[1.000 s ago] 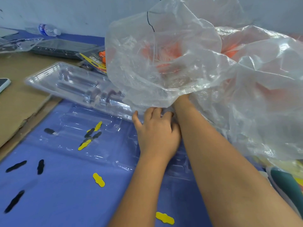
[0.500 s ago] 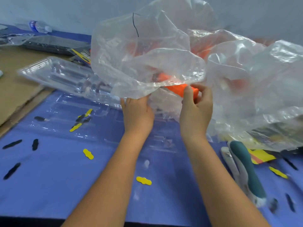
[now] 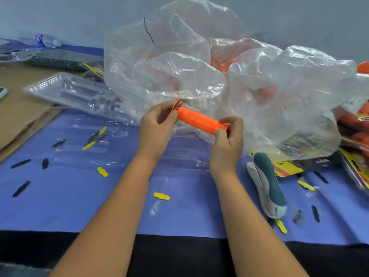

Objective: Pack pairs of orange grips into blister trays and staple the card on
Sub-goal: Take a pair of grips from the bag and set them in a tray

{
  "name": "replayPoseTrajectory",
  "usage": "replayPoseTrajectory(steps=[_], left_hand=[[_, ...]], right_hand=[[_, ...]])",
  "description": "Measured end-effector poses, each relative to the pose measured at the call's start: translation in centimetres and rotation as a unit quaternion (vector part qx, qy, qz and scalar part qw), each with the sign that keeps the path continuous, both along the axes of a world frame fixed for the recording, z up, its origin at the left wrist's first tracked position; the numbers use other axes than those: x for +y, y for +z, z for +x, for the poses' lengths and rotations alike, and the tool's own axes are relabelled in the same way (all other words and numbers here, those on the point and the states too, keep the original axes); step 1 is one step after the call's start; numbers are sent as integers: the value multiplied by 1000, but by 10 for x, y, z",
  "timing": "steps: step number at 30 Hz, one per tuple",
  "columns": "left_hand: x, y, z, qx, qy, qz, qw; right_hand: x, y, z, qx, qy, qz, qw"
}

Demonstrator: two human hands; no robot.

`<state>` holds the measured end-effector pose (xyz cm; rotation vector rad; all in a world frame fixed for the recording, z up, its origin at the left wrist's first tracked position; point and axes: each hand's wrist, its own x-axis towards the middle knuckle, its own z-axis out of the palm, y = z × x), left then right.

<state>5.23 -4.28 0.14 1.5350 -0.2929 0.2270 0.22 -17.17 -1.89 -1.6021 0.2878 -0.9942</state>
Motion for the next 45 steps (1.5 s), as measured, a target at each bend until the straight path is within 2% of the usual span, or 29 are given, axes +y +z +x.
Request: replayPoseTrajectory(steps=[3, 6, 11, 16, 19, 24, 28, 31, 36, 43, 45], left_hand=[[4, -3, 0, 2, -7, 21, 1000], [6, -4, 1, 3, 1, 11, 1000], [12, -9, 10, 17, 109, 42, 993], [16, -13, 16, 53, 88, 95, 990], [16, -9, 14, 40, 105, 42, 993], [14, -1, 5, -77, 135, 1, 988], [6, 4, -9, -259, 119, 65, 956], [1, 3, -14, -362, 122, 110, 917], [-13, 4, -27, -396, 91, 108, 907], [-16, 3, -25, -397, 96, 135, 903], [-12, 4, -21, -378, 97, 130, 912]], right_hand=[[-5, 0, 0, -4, 3, -27, 1000], [-3, -1, -2, -7, -2, -114, 993], [4, 1, -5, -47, 0, -266, 963], [14, 3, -6, -98, -6, -346, 933], [13, 3, -6, -83, -14, -349, 933], [13, 1, -3, 13, 3, -370, 929], [15, -2, 1, 40, -31, -386, 921], [11, -4, 3, 28, -42, -342, 938], [7, -9, 5, 4, -18, -224, 974], [3, -11, 7, -22, -19, -204, 979], [1, -9, 7, -16, -25, -214, 976]])
